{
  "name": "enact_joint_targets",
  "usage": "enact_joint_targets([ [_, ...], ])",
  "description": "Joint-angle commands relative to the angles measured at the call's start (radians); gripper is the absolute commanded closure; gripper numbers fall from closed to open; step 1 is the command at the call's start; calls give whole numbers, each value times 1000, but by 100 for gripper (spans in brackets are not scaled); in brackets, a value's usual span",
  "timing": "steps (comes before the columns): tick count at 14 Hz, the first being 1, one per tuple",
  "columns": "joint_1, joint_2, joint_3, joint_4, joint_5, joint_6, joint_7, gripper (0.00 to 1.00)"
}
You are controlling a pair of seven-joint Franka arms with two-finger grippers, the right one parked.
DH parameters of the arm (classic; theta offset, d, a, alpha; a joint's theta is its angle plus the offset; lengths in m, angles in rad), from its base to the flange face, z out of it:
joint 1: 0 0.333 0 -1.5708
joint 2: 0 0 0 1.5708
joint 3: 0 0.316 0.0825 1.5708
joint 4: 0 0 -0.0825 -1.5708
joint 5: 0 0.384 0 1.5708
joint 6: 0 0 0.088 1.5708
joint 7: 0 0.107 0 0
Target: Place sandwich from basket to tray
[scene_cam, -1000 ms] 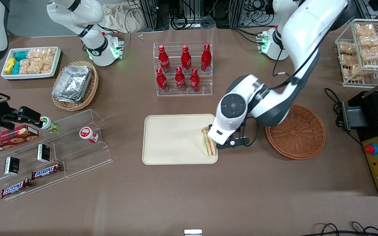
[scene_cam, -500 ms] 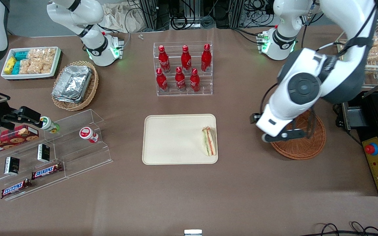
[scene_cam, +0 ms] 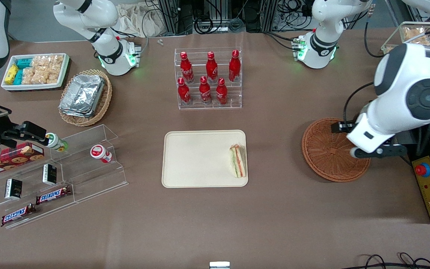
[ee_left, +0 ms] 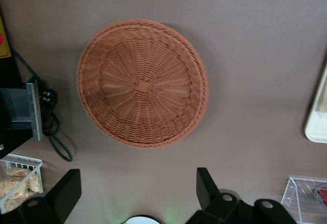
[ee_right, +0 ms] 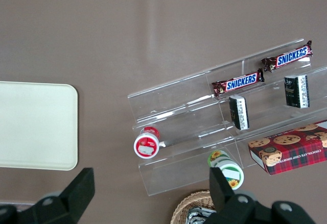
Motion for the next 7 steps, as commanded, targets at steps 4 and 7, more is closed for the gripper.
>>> enact_joint_targets([
  [4, 63, -10, -12, 17, -12, 18, 49, 0],
  [7, 47, -19, 3, 21, 71, 21, 50, 0],
])
